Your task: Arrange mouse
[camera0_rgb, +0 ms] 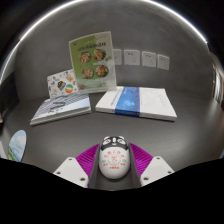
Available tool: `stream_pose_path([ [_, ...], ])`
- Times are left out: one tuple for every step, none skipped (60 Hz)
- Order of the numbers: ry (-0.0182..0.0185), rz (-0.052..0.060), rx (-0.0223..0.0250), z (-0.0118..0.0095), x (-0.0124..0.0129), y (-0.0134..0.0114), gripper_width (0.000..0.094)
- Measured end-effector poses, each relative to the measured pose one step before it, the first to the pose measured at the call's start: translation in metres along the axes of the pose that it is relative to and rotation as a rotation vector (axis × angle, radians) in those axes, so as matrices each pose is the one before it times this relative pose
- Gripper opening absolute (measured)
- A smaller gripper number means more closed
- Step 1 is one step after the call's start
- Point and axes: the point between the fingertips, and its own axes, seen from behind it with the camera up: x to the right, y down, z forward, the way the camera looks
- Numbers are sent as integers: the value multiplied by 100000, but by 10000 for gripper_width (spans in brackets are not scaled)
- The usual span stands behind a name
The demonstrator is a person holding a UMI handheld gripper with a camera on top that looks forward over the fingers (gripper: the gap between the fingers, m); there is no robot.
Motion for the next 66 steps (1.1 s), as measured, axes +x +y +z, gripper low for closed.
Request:
stream_pose_path([
  [291,-122,-357,38,6,19,518],
  [344,115,-66,22,41,-48,506],
  [175,315,-292,-4,22,6,490],
  [159,454,-105,1,17,-50,480],
  [64,523,19,-16,35,-48,465],
  [-25,511,-9,-2,1,-32,449],
  [-149,407,-11,-27,-20,1,439],
  [16,414,339,-71,34,-91,476],
  [457,489,28,-96,155,-29,418],
  [1085,893,-223,-125,274,41,408],
  [1214,836,-180,-372,282,-9,405],
  [1204,742,829,-342,214,-262,400],
  [1083,704,1414,-414,96,-412,396],
  [951,496,1424,-522,-33,-457,397],
  [604,103,1402,-566,-215,-482,396],
  [130,-225,1311,-615,-414,-484,395],
  [-208,-204,1440,-630,-582,-542,395],
  [-329,-50,1641,-686,-742,-640,395],
  [-363,44,1593,-668,-854,-597,395],
  [-597,-68,1425,-642,-901,-654,394],
  [-454,-388,1353,-490,-1081,-449,393],
  [-453,-960,1280,-618,-1240,-460,394],
  [-428,-1119,1266,-608,-1326,-490,394],
  [-471,-931,1456,-608,-1404,-537,394],
  [-609,-584,1549,-557,-1518,-529,394],
  [-908,-361,1471,-527,-1664,-484,394],
  [-1192,-39,1691,-601,-1838,-449,394],
  [-1592,-256,697,-176,-1820,-445,393],
  [-1834,-14,1038,-315,-2068,-293,394],
  [-1880,74,772,-263,-2041,-173,394],
  [-1850,-94,512,-209,-2067,-22,394],
  [-1710,-190,206,-145,-1972,114,394],
  [-1509,-36,215,-78,-1988,153,393],
  [-1314,99,358,48,-1884,177,393],
  [-999,156,363,142,-1763,264,393],
  [-366,-99,721,253,-1766,762,393],
  [-156,-30,-1432,-71,-1523,351,393],
  [5,-82,-1062,261,-1370,773,392],
  [67,-126,-1246,272,-1301,828,392],
  [-72,-66,-1317,332,-1236,859,392],
  [-226,46,-1297,406,-1141,835,392],
  [-285,-38,-1382,419,-1070,834,392],
  [-147,-321,-1773,390,-963,871,391],
  [-134,-689,-1232,659,-801,1167,392],
  [-53,-472,-2454,170,-807,551,391],
  [0,-585,-1410,362,-625,642,392],
  [267,-553,-1131,336,-525,555,391],
  [550,-634,-1042,275,-374,509,393],
  [758,-598,-1037,255,-280,440,392],
  [933,-442,-1056,241,-184,424,391],
  [954,-119,-1031,184,-164,389,392],
  [636,42,-471,192,-122,473,393],
  [532,38,-675,151,-214,343,394],
  [432,-26,-613,160,-217,255,392],
  [369,-67,-546,127,-157,237,393],
  [542,-78,-735,151,-109,245,392],
  [698,-56,-874,158,-23,287,394],
  [862,-59,-520,95,37,219,395],
  [666,199,748,57,5,-158,397],
  [539,25,390,72,-5,-58,404],
  [114,-436,-306,34,114,144,414],
  [140,-382,-107,-17,-64,4,429],
  [177,-389,-371,3,-11,-6,457],
  [174,-234,-592,5,19,66,477],
  [3,-194,-563,6,-2,39,492],
  [-172,-406,-419,25,2,-26,558],
])
